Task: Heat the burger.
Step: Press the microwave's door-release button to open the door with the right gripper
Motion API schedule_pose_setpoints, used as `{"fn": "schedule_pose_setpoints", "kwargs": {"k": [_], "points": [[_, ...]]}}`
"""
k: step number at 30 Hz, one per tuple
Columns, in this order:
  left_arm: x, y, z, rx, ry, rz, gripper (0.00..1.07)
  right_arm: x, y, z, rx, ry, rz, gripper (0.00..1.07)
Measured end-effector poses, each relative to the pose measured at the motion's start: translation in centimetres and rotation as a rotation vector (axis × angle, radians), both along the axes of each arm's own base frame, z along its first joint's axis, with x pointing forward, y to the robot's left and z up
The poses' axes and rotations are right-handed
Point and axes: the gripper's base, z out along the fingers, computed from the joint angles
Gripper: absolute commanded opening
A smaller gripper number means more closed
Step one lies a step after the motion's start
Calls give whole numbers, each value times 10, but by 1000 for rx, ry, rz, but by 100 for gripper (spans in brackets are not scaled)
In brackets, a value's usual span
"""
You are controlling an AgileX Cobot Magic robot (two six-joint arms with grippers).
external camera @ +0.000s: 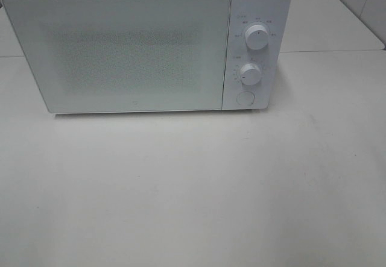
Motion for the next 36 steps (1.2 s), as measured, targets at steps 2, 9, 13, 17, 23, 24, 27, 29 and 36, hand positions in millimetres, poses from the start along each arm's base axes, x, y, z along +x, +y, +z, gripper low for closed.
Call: {"fn": "schedule_pose_setpoints", "kwargs": {"k": [2,9,13,17,23,24,27,29,36], "points": [[0,0,0,0,0,0,98,11,1,-5,0,12,5,73],[0,0,0,0,0,0,98,54,4,-28,7,33,24,73],[0,0,0,0,0,0,98,69,5,-38,22,39,26,73],[0,0,0,0,0,0,98,88,7,-55,60,41,23,73],[0,0,0,0,0,0,98,104,25,-74,69,47,94,73],[0,0,0,0,0,0,98,104,25,-74,69,47,94,73],[0,0,0,0,0,0,98,108,39,-82,77,57,142,73],[0,0,0,0,0,0,98,110,48,-88,93,69,166,73],[0,0,0,0,0,0,98,109,86,-104,153,107,248,73]]}}
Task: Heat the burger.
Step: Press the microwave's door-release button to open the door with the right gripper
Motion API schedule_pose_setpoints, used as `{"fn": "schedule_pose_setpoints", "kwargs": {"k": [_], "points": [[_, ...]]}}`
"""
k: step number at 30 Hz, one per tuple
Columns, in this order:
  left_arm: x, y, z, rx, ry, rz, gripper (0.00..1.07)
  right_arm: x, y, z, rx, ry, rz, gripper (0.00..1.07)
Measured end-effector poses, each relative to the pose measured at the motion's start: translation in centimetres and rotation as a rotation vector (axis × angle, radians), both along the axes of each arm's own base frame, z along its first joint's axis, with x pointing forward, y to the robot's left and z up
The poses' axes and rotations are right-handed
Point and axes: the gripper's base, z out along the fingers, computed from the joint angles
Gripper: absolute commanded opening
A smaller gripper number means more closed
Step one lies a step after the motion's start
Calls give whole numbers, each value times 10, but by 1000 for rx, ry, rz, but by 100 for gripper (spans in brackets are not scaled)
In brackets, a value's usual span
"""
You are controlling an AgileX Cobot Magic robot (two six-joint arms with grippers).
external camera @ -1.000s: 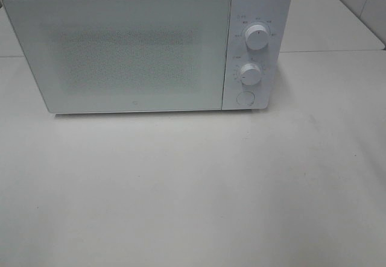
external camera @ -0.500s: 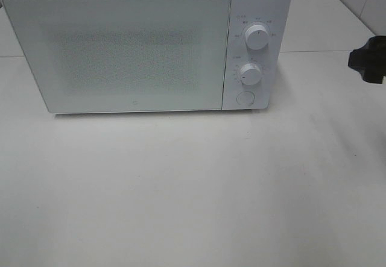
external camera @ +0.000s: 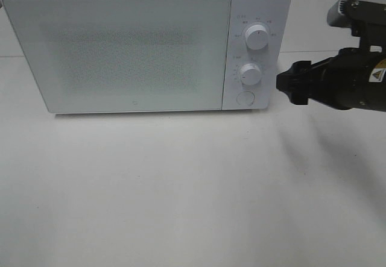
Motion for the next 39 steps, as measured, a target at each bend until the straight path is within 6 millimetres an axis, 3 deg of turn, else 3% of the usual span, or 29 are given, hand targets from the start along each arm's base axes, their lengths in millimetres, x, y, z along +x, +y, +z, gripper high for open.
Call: {"fn": "schedule_pose_setpoints", "kwargs": {"k": [15,23,31,36,38,39], "points": [[0,0,0,0,0,0,98,-6,55,-24,22,-61,36,73],[0,0,0,0,0,0,98,-13,69,-29,-76,-184,-92,73],[0,0,0,0,0,0,98,-18,73,-27,-64,-234,-167,73],[0,0,0,0,0,0,98,-19,74,-26,83,-209,-230,64],[0,0,0,0,0,0,98,-19,73,-26,294,-161,-320,49],[0,0,0,0,0,0,98,-19,73,-26,294,-161,-320,49]]}}
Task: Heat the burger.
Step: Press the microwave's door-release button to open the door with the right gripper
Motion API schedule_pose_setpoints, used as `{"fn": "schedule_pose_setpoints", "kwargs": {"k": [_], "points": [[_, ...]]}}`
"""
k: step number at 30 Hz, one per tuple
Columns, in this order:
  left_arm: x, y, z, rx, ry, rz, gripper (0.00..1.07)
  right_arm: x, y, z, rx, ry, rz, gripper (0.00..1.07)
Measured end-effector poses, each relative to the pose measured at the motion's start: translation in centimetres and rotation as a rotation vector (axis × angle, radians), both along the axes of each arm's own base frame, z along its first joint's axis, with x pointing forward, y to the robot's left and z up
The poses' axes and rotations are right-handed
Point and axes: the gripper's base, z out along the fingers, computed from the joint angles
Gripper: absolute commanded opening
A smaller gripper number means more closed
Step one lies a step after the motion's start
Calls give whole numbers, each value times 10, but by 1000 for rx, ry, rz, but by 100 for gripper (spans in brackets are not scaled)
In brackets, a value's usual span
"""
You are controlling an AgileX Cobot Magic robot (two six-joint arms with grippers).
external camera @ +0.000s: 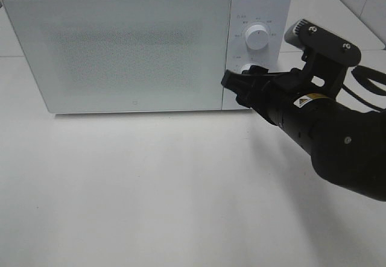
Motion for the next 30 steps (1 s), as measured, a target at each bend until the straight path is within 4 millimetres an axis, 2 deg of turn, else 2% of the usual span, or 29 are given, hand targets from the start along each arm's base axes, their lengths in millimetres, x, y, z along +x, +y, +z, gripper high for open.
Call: {"fn": "schedule_pose_setpoints", "kwargs": {"k": [1,2,3,4,5,7,8,10,13,15,25,30], "points": [[0,0,0,0,0,0,98,0,0,0,60,6,-17,44],[0,0,0,0,0,0,98,0,0,0,189,20,-54,32],[0,0,0,0,0,0,98,0,0,0,189,20,-54,32],[0,0,0,0,0,0,98,0,0,0,305,32,-88,28],[0,0,0,0,0,0,98,0,0,0,305,32,-88,28],[0,0,0,0,0,0,98,0,0,0,476,51,-136,8],[0,0,0,0,0,0,98,0,0,0,476,51,-136,8],[0,0,0,0,0,0,98,0,0,-1,620,77,-177,0],[0,0,0,0,0,0,98,0,1,-1,663,87,-189,0],[0,0,0,0,0,0,98,-1,1,-2,781,106,-221,0],[0,0,0,0,0,0,98,0,2,-5,855,124,-243,0],[0,0,0,0,0,0,98,2,6,-27,871,178,-278,0]]}}
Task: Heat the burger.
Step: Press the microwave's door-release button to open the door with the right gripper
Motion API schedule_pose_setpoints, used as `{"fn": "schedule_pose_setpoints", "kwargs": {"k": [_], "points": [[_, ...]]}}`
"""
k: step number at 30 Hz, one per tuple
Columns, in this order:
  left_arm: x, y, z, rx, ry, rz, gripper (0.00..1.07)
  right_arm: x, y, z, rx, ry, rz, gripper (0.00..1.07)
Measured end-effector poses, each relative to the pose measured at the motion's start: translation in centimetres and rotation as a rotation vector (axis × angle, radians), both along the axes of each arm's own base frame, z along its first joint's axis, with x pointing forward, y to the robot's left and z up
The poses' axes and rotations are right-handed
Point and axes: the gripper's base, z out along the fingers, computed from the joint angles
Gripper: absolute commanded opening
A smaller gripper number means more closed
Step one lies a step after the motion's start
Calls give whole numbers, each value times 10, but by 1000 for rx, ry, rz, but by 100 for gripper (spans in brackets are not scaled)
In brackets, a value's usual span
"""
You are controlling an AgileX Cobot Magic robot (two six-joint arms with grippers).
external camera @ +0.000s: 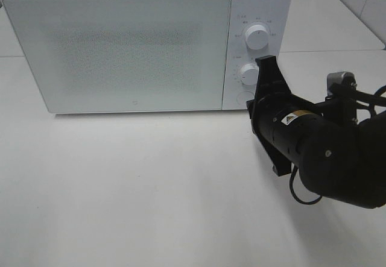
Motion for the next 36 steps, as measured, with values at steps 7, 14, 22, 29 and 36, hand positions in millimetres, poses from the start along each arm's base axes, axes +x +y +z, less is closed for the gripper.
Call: {"fn": "schedule_pose_setpoints", "kwargs": {"k": [7,14,22,29,36], "points": [[0,0,0,0,0,0,98,11,-8,-11,36,15,-1,0],[0,0,0,0,0,0,98,22,-22,-11,50,7,-41,0],[0,0,0,0,0,0,98,41,-24,-27,61,26,-69,0],[0,0,0,0,0,0,98,53,-20,-42,106,40,-59,0],[0,0,0,0,0,0,98,65,-14,-50,118,29,-51,0]]}}
